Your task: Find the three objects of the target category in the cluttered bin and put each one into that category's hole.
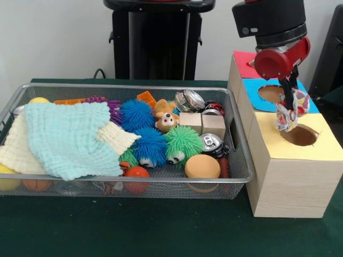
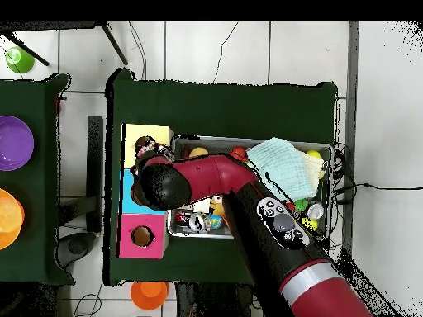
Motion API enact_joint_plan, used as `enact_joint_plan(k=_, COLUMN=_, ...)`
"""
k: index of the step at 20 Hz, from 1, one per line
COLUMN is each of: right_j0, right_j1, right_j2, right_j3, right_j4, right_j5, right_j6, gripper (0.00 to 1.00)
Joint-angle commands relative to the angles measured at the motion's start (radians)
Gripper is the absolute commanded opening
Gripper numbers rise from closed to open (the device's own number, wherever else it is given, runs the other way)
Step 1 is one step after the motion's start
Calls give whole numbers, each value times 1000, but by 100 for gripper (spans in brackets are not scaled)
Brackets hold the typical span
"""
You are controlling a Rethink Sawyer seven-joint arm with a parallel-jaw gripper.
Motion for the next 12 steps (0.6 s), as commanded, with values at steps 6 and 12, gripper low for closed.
enact_joint_plan(k=6, right_j0=3, right_j1=77, right_j2=-53, right_j3=17, right_j4=-39, right_j5=-59, right_j6=137, gripper=0)
enact_joint_plan(k=12, right_j0=-9, right_j1=73, right_j2=-36, right_j3=29, right_j4=-34, right_j5=-73, right_j6=135, gripper=0)
